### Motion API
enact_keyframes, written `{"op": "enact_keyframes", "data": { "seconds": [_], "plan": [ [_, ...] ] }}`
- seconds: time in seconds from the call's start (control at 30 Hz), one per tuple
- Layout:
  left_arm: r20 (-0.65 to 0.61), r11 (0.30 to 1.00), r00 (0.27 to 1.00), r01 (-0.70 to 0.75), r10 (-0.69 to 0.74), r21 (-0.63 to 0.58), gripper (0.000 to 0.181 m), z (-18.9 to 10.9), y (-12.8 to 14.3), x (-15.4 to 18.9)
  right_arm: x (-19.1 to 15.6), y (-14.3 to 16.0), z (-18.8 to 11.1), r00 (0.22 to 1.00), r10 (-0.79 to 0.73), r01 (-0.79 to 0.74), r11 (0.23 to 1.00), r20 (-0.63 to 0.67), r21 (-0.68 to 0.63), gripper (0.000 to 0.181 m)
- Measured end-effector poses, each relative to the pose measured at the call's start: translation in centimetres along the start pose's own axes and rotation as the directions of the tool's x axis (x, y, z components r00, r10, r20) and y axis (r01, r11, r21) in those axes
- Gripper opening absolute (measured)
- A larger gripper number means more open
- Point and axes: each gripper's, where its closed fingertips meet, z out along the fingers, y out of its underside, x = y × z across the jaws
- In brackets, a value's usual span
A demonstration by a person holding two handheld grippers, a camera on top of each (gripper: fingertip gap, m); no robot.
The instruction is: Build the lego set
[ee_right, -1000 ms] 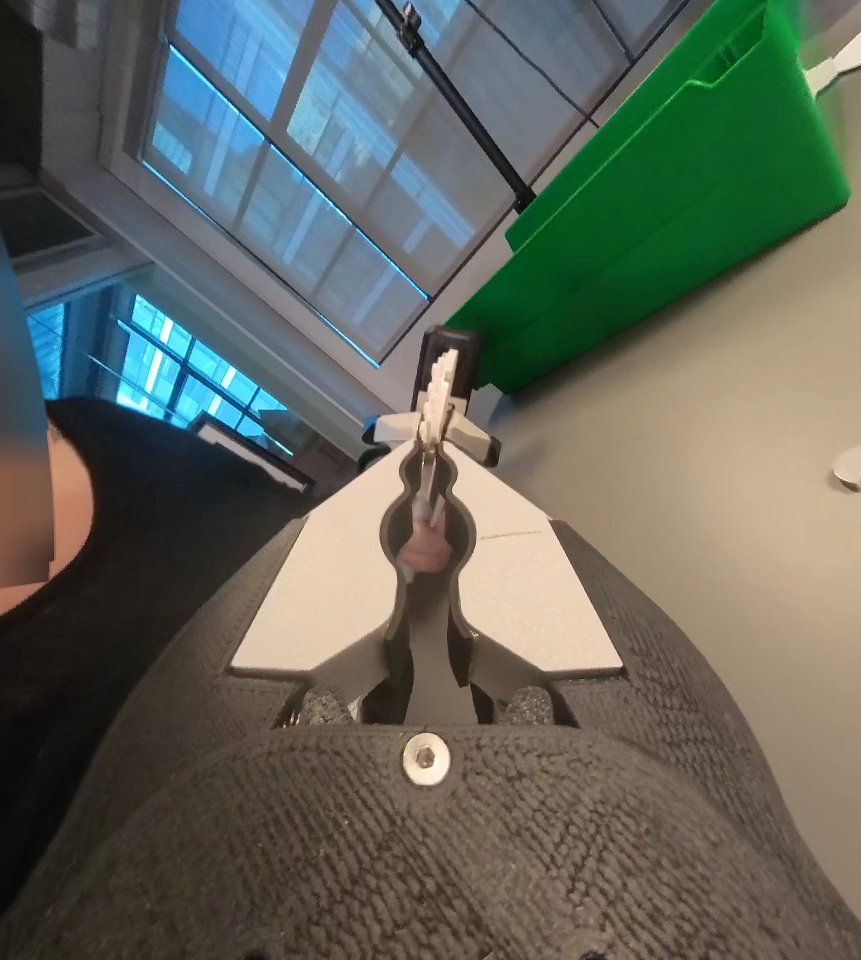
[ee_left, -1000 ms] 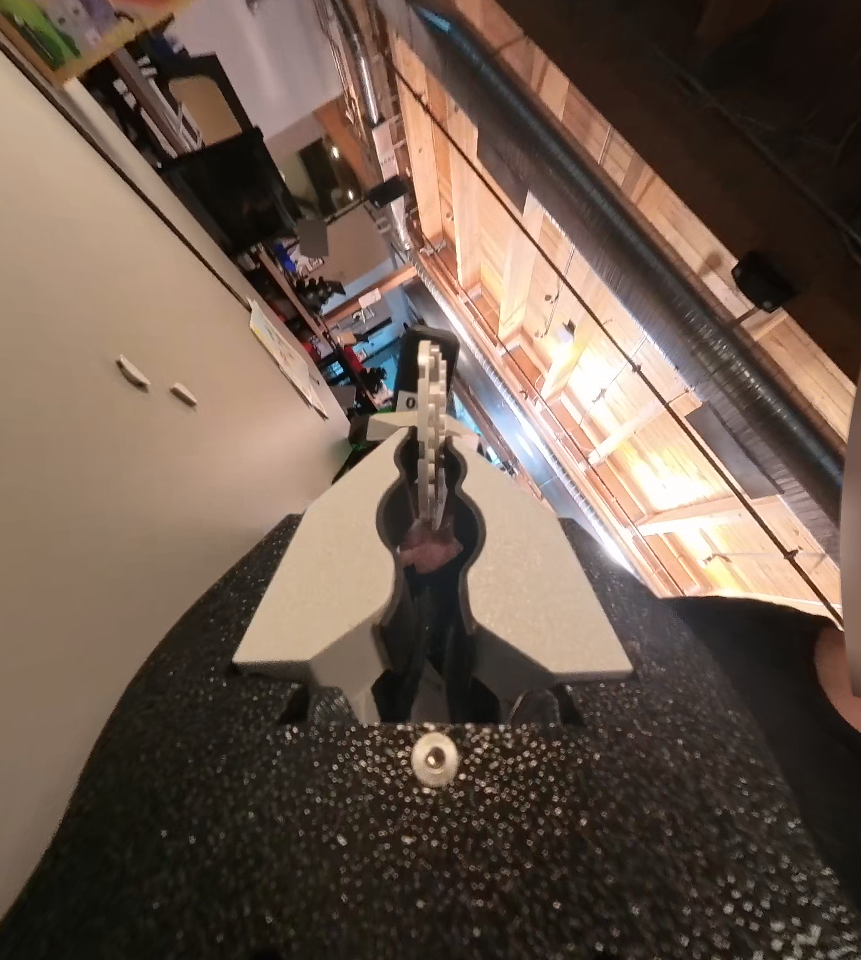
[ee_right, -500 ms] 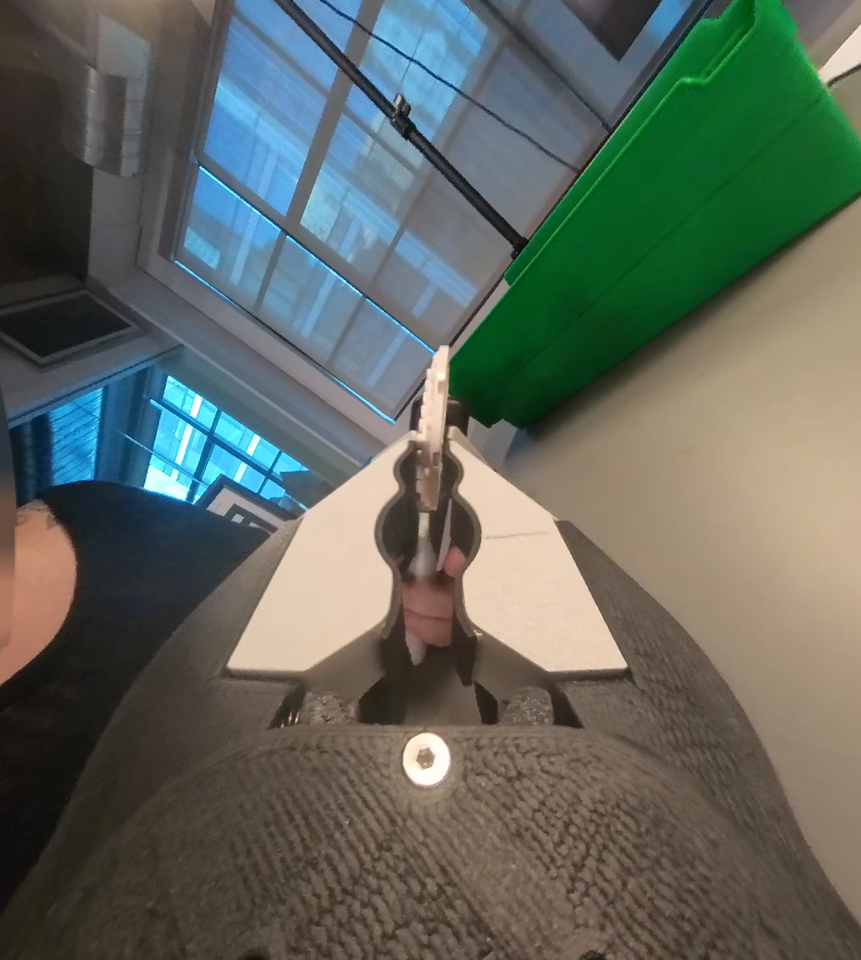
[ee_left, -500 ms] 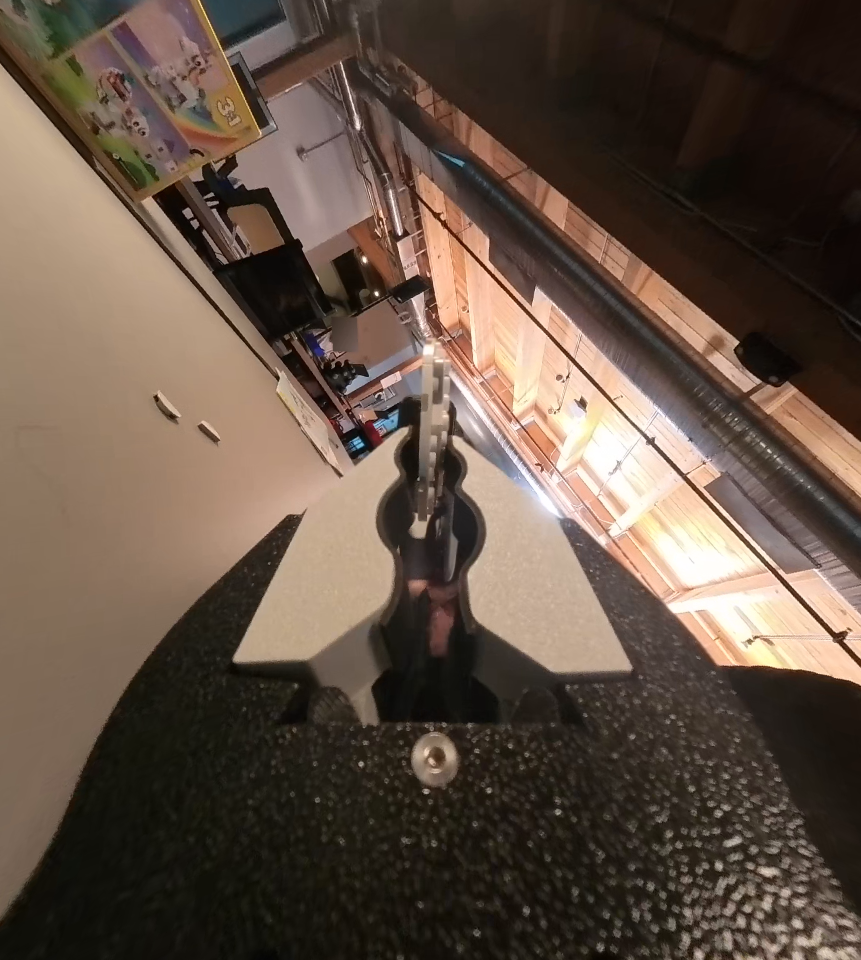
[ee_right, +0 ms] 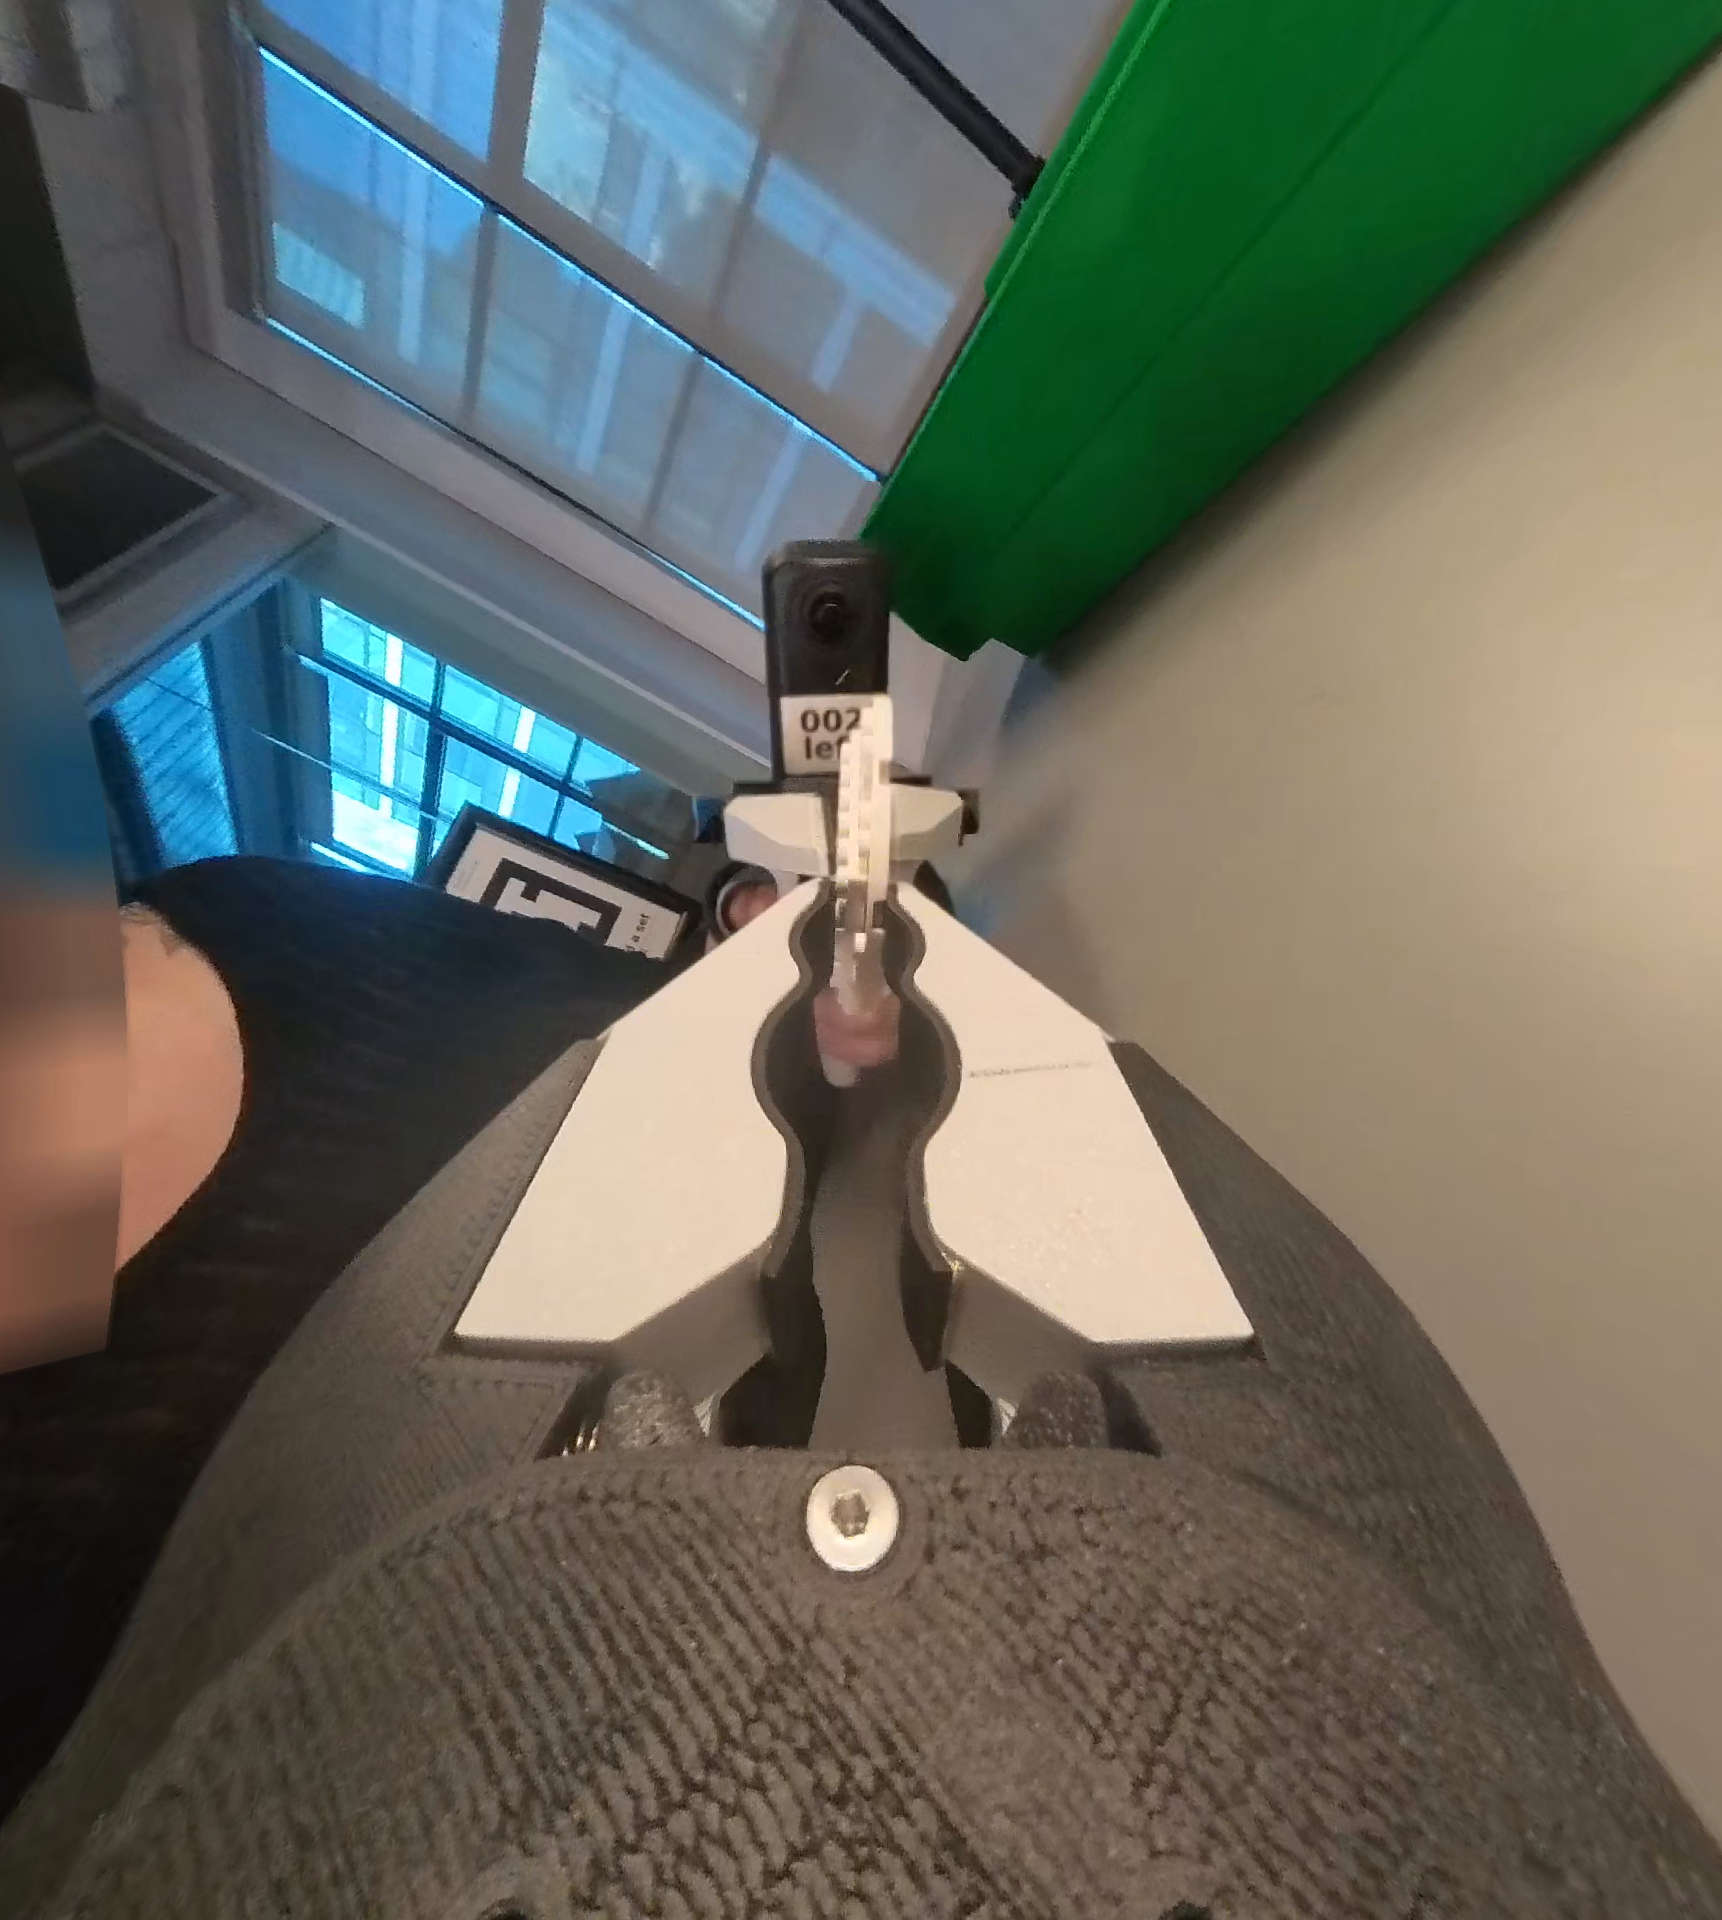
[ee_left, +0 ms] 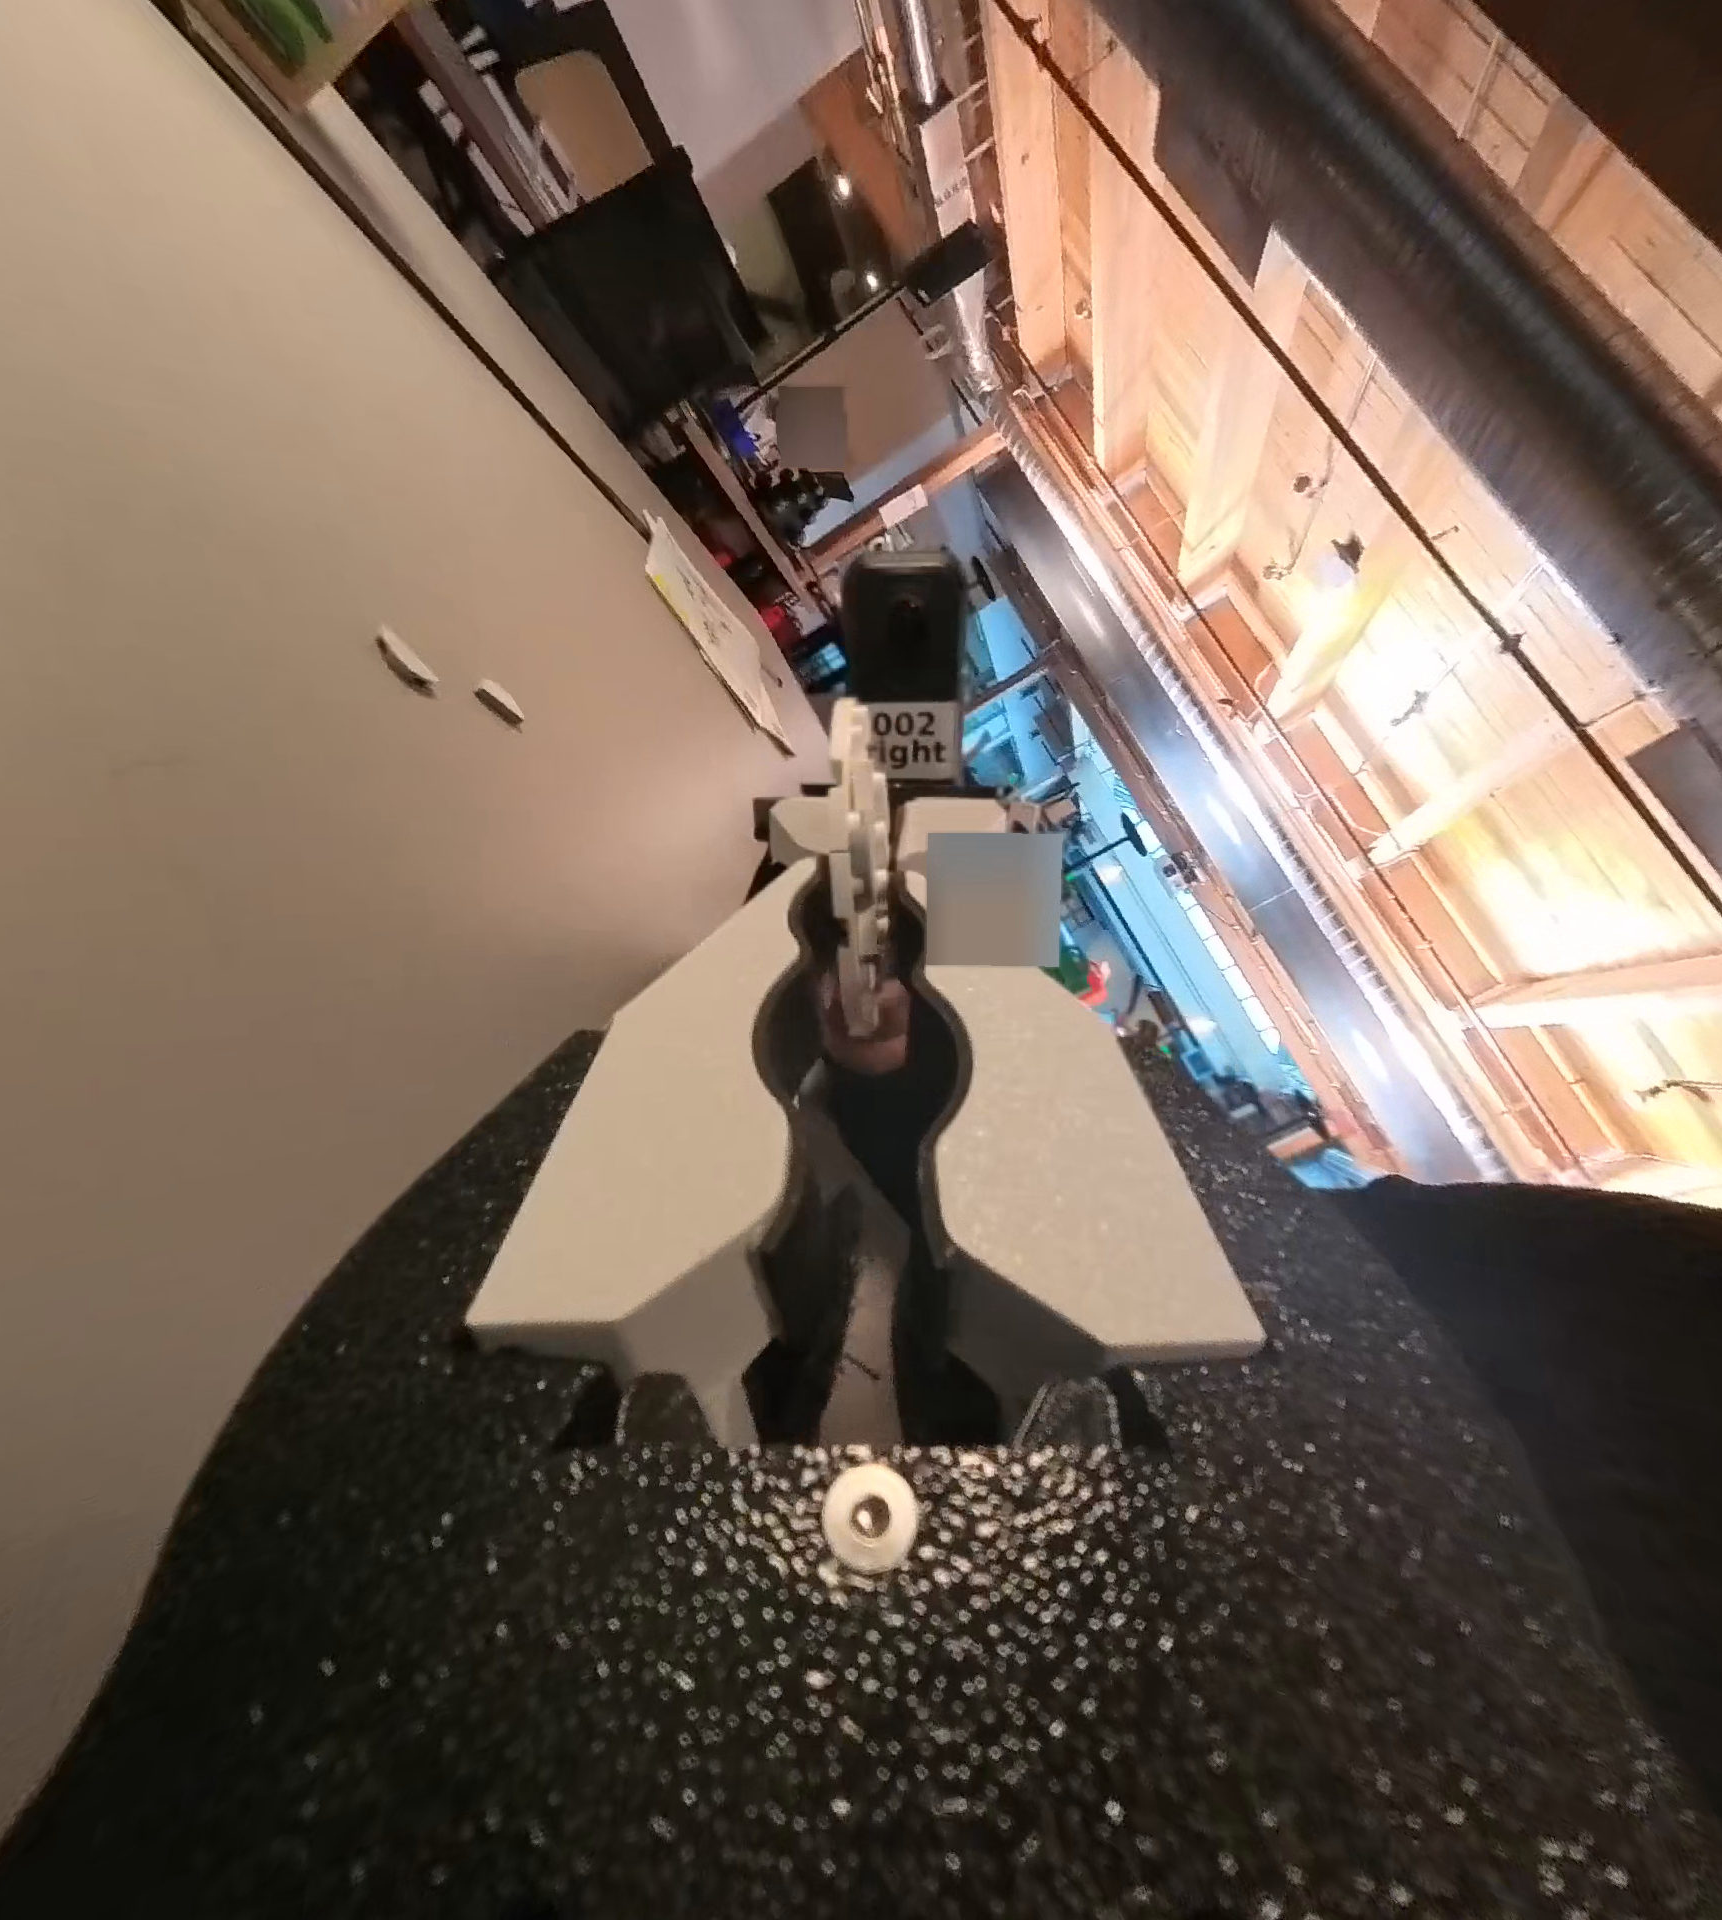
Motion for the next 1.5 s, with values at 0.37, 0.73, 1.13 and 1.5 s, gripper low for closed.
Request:
{"op": "enact_keyframes", "data": {
  "seconds": [0.37, 0.73, 1.13, 1.5],
  "plan": [
    [0.088, 0.990, 0.989, 0.114, -0.121, 0.089, 0.005, -1.0, -1.2, -2.3, 1.8, -10.1, -6.2, 0.489, -0.629, 0.827, 0.554, -0.605, 0.092, 0.033],
    [0.119, 0.986, 0.983, 0.131, -0.143, 0.098, 0.006, -1.0, -1.3, -3.0, 4.6, -13.3, -7.3, -0.081, -0.694, 0.942, 0.181, -0.715, -0.283, 0.021],
    [0.156, 0.992, 0.983, 0.086, -0.100, 0.092, 0.006, -1.0, -1.1, -3.1, 4.5, -12.9, -8.3, 0.054, -0.690, 0.908, 0.334, -0.721, -0.252, 0.014],
    [0.155, 0.991, 0.982, 0.095, -0.108, 0.092, 0.006, -1.0, -1.2, -3.2, 8.4, -6.5, -8.5, 0.569, -0.702, 0.575, 0.712, -0.428, -0.403, 0.022]
  ]
}}
